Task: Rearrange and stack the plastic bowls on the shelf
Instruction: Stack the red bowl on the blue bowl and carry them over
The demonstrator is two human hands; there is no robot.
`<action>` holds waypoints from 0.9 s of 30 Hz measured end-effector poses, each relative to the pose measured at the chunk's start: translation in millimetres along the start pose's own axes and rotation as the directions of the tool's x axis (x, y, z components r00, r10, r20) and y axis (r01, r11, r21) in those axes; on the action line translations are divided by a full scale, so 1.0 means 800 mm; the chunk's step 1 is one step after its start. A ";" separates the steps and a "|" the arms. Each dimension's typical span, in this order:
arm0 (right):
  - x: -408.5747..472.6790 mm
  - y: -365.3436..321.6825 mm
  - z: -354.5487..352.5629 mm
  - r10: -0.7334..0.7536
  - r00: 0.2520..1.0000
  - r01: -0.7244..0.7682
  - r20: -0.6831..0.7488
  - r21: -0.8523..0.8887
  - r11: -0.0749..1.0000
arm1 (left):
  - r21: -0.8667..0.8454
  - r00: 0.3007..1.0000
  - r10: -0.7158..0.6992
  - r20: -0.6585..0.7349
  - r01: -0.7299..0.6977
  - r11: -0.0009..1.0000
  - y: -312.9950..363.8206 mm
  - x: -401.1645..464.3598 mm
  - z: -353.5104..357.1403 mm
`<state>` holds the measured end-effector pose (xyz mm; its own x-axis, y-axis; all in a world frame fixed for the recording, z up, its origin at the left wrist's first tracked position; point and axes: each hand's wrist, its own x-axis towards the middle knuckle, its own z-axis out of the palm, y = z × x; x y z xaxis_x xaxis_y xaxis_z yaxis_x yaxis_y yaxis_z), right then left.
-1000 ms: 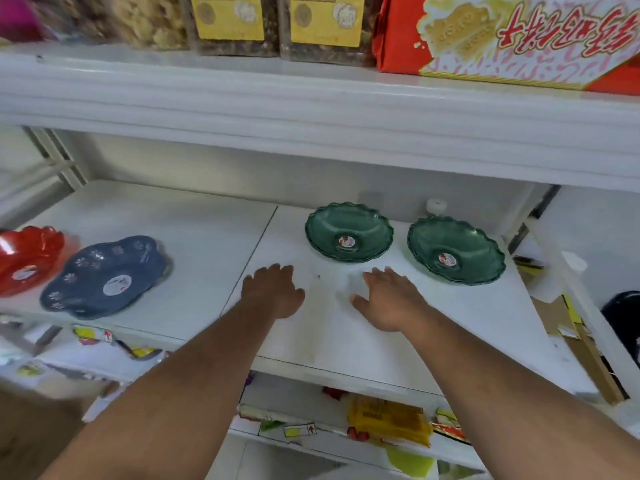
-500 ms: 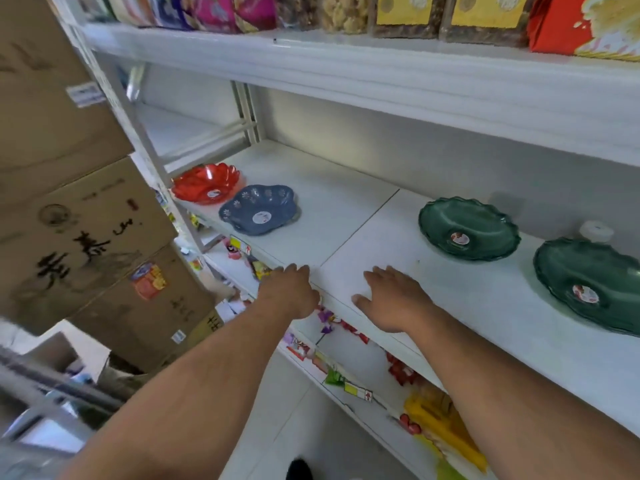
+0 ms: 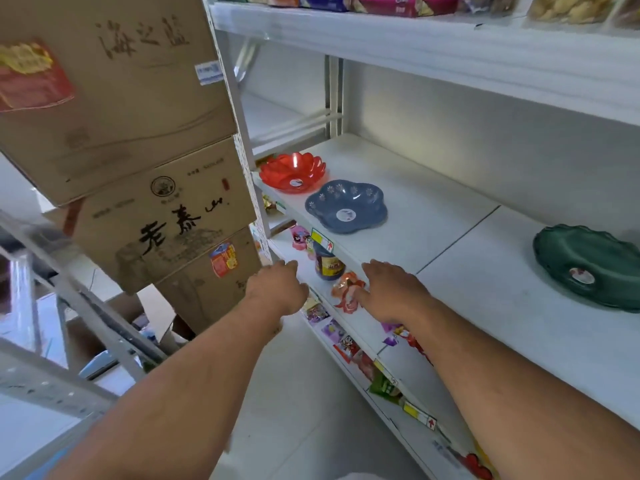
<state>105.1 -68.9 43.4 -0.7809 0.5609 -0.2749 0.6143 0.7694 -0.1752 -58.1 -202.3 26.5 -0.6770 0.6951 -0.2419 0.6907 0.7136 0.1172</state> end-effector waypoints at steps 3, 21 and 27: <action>0.023 -0.029 -0.006 0.004 1.000 -0.004 0.004 0.021 1.000 | -0.051 0.999 -0.036 0.008 0.036 0.998 -0.037 0.013 -0.007; 0.199 -0.033 -0.036 0.051 0.989 -0.041 -0.137 0.073 0.997 | -0.128 0.999 -0.010 -0.052 0.003 0.992 -0.076 0.205 -0.052; 0.246 -0.023 -0.058 0.058 0.989 -0.045 -0.139 0.100 0.994 | -0.133 1.000 -0.004 -0.023 0.001 0.991 -0.074 0.265 -0.072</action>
<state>-65.2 42.0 36.3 -0.7518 0.6419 -0.1510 0.6568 0.7089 -0.2569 -257.4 -92.1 23.9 -0.6856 0.6939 -0.2201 0.6499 0.7196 0.2445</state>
